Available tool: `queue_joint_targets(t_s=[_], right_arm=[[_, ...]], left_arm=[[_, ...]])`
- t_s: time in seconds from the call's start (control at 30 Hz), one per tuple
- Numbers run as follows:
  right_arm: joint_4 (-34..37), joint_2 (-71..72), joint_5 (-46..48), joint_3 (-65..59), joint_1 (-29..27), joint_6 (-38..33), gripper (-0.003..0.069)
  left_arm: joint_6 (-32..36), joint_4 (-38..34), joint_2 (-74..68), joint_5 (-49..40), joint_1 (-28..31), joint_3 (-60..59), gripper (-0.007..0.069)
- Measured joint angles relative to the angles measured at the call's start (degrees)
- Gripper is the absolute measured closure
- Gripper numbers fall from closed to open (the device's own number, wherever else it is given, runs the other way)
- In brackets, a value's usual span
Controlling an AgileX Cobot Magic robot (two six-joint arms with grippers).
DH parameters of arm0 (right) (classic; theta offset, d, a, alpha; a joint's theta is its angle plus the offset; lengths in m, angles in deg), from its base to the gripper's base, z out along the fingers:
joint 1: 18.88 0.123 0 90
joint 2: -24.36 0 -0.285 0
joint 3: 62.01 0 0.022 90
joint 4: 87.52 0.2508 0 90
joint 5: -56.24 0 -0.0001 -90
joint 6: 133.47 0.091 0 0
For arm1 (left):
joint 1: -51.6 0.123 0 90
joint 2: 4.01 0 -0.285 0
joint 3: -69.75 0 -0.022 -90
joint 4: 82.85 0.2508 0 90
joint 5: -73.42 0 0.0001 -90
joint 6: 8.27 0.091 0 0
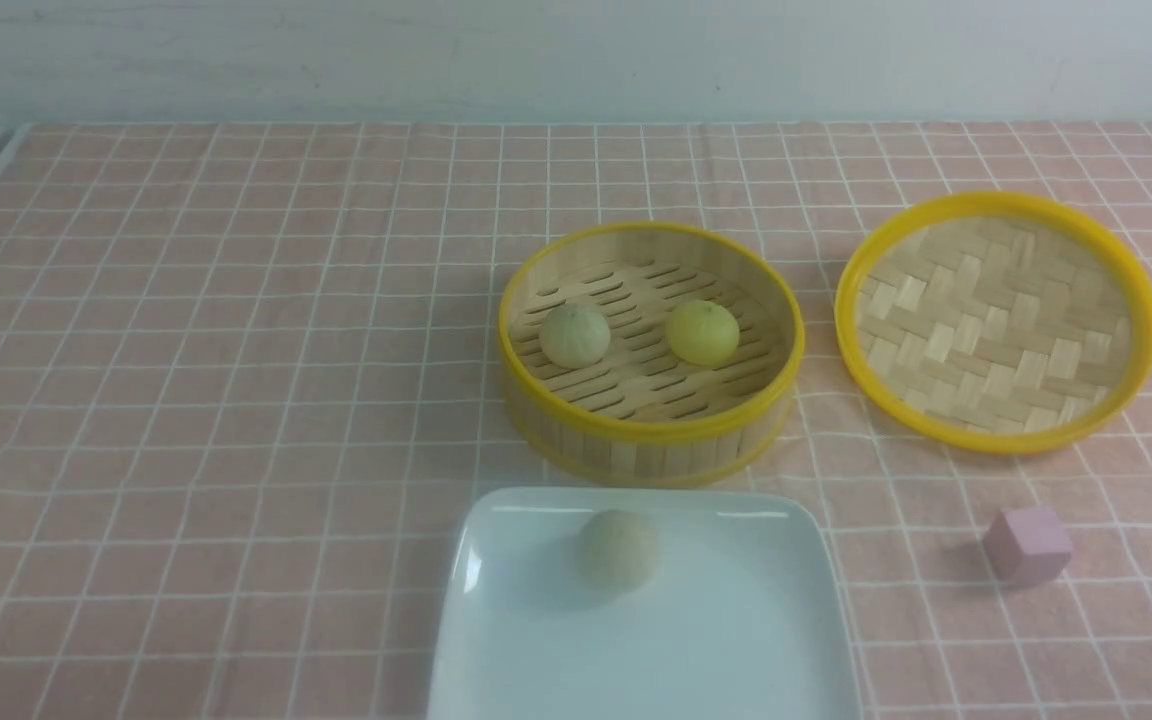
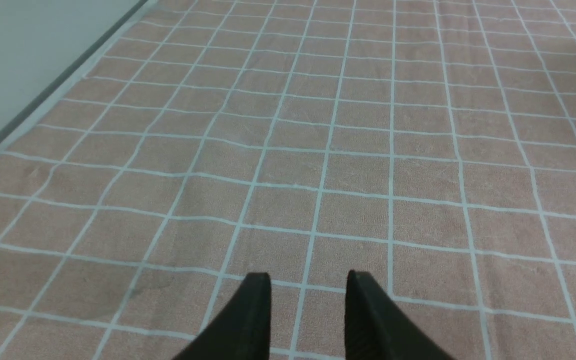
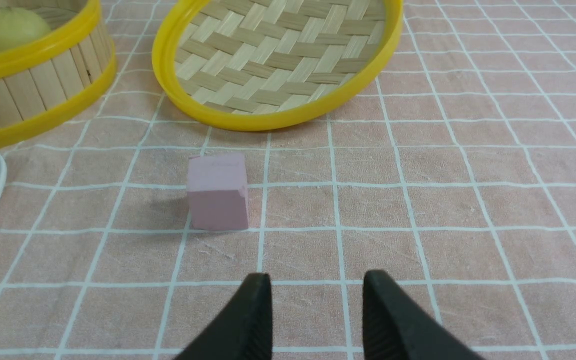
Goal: Put the steamed buns into the plate on the pink tablecloth.
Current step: 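Reach toward a bun in the bamboo steamer with the right gripper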
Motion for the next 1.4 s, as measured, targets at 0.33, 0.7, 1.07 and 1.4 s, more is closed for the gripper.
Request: queue_joint_targets(t_s=[0.33,0.7,1.07,1.4], right_arm=[[8.7,0.0,-2.3,-0.2,0.0,8.6,0.0419],[43.6,0.0,-6.8,-0.6,0.0,30.8,0.0419],[46.4,0.0,-8.3,1.6,0.0,24.6,0.0436],[35.9,-17.3,5.3,24.9,0.0,-6.0,0.0659]], left_arm=[[-3.1,-2.8,0.0,0.6,0.0,0.0,0.0385],[-42.4,-58.4,0.0,4.8,0.0,-0.4,0.0385],[-37.7,-57.0,0.0,13.1,0.0,-0.5,0.0402],[-13.9,-43.9,-15.4,-8.7,0.0,18.2,0.0625]])
